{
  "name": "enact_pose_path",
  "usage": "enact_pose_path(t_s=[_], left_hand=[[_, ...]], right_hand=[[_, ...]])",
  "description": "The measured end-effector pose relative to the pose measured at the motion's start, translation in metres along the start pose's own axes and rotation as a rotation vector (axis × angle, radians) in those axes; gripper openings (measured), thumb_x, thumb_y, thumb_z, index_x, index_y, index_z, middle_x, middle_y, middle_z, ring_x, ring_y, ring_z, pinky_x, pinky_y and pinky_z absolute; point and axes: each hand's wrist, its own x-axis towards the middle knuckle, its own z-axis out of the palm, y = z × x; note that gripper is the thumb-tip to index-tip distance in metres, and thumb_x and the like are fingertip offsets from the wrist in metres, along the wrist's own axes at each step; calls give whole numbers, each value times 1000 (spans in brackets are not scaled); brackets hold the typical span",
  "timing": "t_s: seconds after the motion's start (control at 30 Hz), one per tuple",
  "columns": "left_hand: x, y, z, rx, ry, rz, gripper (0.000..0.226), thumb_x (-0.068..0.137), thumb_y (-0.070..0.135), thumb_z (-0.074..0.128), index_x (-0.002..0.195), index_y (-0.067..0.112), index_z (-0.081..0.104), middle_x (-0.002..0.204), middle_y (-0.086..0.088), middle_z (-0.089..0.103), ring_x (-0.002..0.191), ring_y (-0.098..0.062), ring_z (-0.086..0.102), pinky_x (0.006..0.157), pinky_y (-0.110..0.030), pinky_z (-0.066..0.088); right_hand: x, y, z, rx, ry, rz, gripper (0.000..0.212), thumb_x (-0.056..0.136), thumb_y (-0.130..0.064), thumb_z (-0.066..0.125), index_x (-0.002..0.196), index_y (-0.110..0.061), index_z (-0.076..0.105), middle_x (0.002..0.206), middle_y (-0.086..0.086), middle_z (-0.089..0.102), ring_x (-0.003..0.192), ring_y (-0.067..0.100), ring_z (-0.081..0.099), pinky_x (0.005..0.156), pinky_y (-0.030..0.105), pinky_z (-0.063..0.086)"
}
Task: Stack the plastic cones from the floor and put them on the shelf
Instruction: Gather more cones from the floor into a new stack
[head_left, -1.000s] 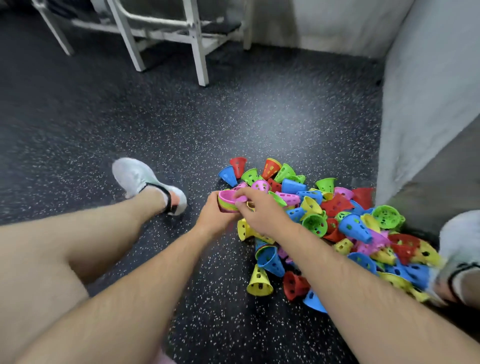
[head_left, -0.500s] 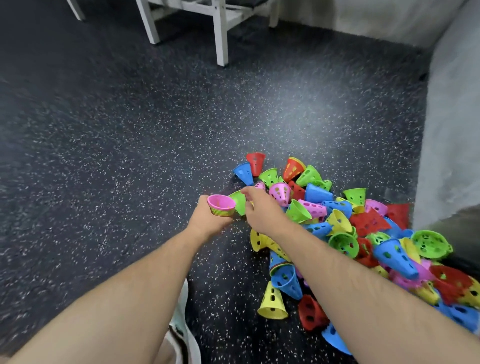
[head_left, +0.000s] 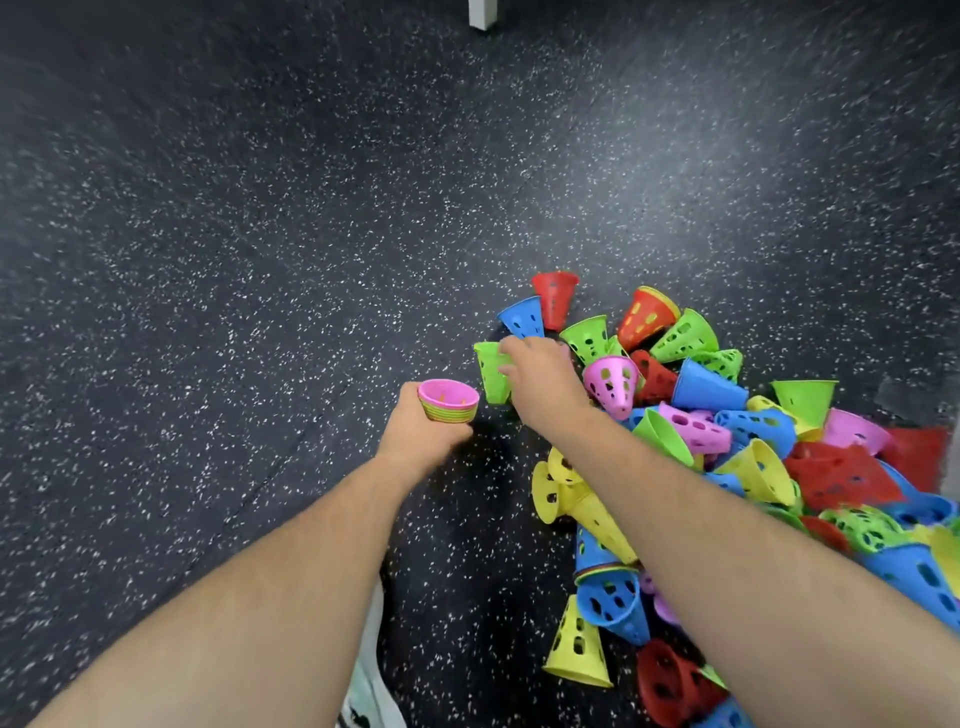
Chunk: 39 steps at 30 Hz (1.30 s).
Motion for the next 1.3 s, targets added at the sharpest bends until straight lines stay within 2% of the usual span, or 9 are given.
enact_pose_path(t_s=[0.17, 0.37, 0.5, 0.6, 0.77, 0.87, 0.97, 1.17, 1.3], left_hand=[[18, 26, 7, 19, -26, 72, 56, 71, 13, 84, 114, 26, 51, 91, -4, 68, 66, -18, 60, 59, -30, 47], [28, 45, 19, -43, -36, 113, 61, 63, 23, 87, 114, 29, 54, 92, 1, 70, 71, -19, 64, 64, -34, 50], [35, 43, 25, -49, -17, 111, 65, 61, 26, 88, 116, 31, 54, 94, 5, 71, 78, -19, 68, 71, -37, 56], [40, 39, 29, -55, -24, 105, 67, 59, 24, 90, 115, 31, 53, 93, 3, 68, 71, -20, 63, 70, -38, 53], [54, 36, 33, -49, -27, 83, 73, 48, 41, 87, 111, 38, 50, 96, 4, 70, 75, -21, 65, 77, -49, 57], [59, 41, 32, -47, -22, 92, 69, 59, 29, 91, 114, 33, 50, 98, 1, 69, 75, -19, 63, 77, -46, 57], [65, 44, 33, -53, -15, 99, 64, 66, 17, 92, 113, 30, 51, 95, 4, 67, 76, -17, 63, 80, -45, 57], [75, 55, 40, -45, -30, 70, 66, 53, 33, 88, 106, 38, 50, 92, 3, 70, 71, -20, 63, 79, -49, 58], [82, 71, 46, -41, -48, 102, 64, 52, 33, 86, 105, 36, 50, 87, -1, 71, 63, -20, 61, 67, -43, 54]], right_hand=[[8, 7, -26, 377, 248, 31, 25, 97, -15, 58, 120, -6, 62, 115, 12, 61, 109, 29, 54, 96, 35, 39], [9, 14, -29, 441, 68, -76, 28, 96, -24, 60, 123, -18, 62, 122, -1, 62, 114, 16, 55, 99, 34, 45], [15, 20, -30, 513, 14, 60, 40, 92, -19, 54, 131, -22, 57, 130, -3, 59, 119, 14, 53, 103, 31, 42], [37, 35, -28, 211, 97, 64, 46, 91, -15, 52, 137, -19, 52, 140, 4, 49, 128, 25, 41, 108, 43, 37], [78, 50, -26, -120, -162, 87, 56, 93, -27, 52, 147, -33, 37, 163, 4, 13, 148, 33, 9, 117, 47, 23], [91, 56, -22, -207, -238, 55, 41, 97, -30, 55, 138, -29, 49, 157, 4, 26, 146, 35, 13, 114, 46, 27], [88, 60, -19, -141, -145, 10, 25, 100, -27, 51, 123, -22, 59, 141, 6, 45, 135, 31, 29, 107, 39, 33], [67, 61, -40, 366, 230, 79, 19, 102, -20, 47, 109, -14, 63, 107, 3, 60, 103, 20, 51, 88, 35, 41], [60, 54, -42, 455, 221, -46, 18, 99, -25, 53, 110, -16, 65, 109, -4, 60, 101, 7, 52, 92, 26, 43]])
